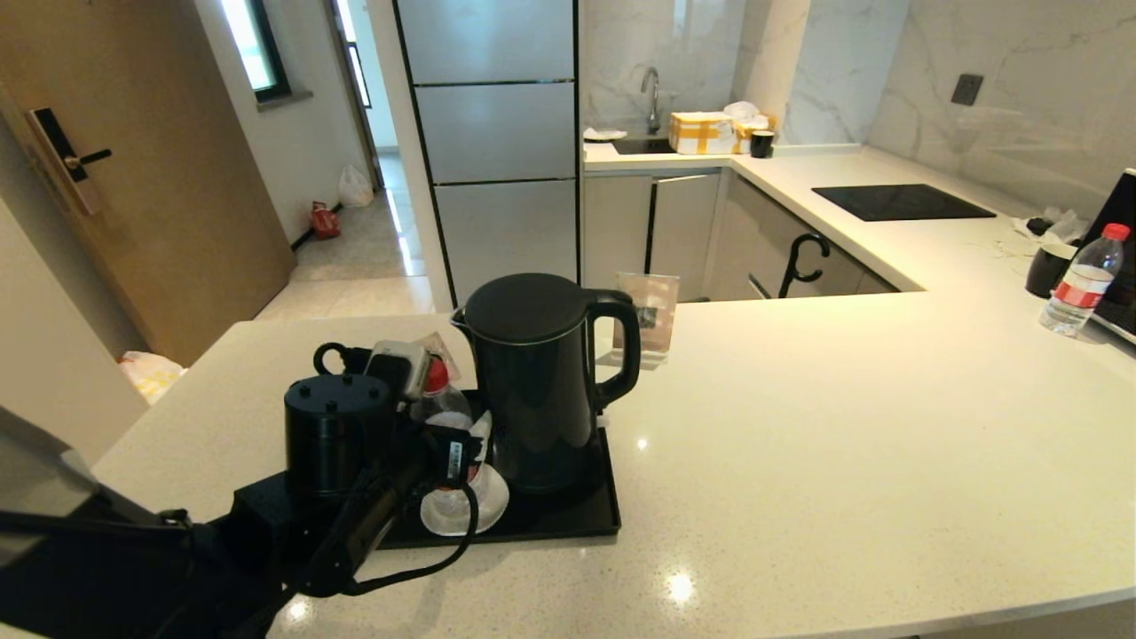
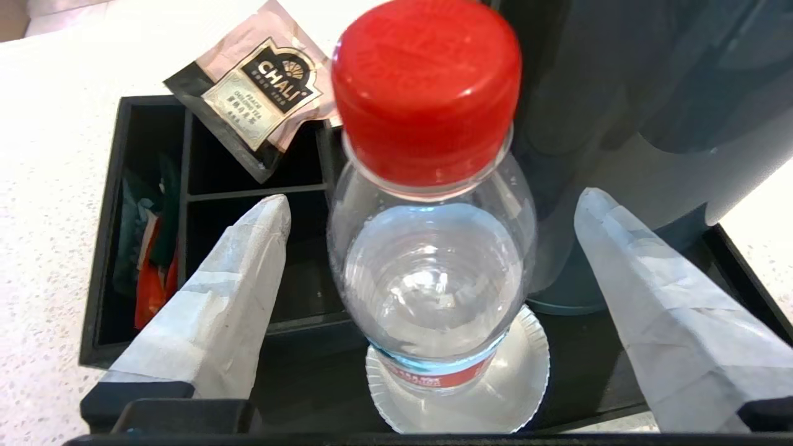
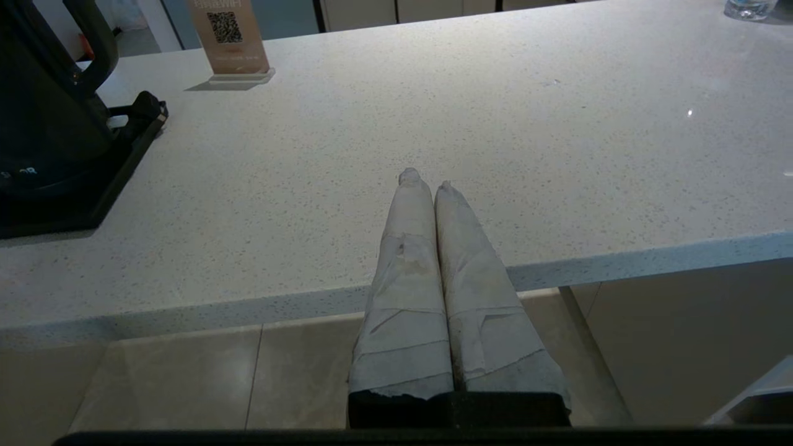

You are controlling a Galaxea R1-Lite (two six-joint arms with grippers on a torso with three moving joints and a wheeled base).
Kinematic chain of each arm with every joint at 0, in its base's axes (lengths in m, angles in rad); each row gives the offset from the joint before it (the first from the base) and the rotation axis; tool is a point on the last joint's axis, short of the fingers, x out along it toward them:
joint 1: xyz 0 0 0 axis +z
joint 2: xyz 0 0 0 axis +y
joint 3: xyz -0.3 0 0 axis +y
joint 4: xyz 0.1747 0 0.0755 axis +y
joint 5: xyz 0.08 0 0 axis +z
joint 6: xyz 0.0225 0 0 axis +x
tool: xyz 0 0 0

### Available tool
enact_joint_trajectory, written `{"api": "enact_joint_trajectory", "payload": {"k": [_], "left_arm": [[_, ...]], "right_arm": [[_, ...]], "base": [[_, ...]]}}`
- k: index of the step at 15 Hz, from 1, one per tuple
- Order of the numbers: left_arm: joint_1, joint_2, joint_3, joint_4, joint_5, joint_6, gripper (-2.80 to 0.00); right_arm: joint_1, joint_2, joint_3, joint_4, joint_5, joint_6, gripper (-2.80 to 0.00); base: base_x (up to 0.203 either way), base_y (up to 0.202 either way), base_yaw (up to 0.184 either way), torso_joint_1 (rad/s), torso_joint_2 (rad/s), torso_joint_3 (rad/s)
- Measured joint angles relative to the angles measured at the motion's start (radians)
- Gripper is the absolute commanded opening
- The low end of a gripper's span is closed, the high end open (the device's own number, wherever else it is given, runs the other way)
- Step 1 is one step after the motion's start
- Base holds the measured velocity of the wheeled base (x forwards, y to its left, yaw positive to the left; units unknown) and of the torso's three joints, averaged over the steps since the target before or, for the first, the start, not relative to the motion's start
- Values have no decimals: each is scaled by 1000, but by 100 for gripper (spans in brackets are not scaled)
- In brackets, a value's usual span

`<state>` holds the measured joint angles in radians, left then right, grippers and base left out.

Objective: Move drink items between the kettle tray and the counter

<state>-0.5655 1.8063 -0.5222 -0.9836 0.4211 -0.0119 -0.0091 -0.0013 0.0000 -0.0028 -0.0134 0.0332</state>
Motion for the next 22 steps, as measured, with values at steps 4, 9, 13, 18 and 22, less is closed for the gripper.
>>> {"api": "enact_joint_trajectory", "payload": {"k": [4, 9, 13, 18, 22], "left_arm": [[-3, -103, 124, 6, 30, 1, 0], [-22, -294, 226, 103, 84, 33, 0], [-32, -517, 270, 274, 121, 72, -280], [10, -818, 245, 568, 163, 139, -280], [238, -993, -23, 909, 47, 102, -280]], "right_arm": [[0, 0, 0, 0, 0, 0, -280], [0, 0, 0, 0, 0, 0, -280], [0, 0, 0, 0, -1, 0, -280], [0, 0, 0, 0, 0, 1, -280], [0, 0, 0, 0, 0, 0, -280]], "base": [[0, 0, 0, 0, 0, 0], [0, 0, 0, 0, 0, 0], [0, 0, 0, 0, 0, 0], [0, 0, 0, 0, 0, 0], [0, 0, 0, 0, 0, 0]]}}
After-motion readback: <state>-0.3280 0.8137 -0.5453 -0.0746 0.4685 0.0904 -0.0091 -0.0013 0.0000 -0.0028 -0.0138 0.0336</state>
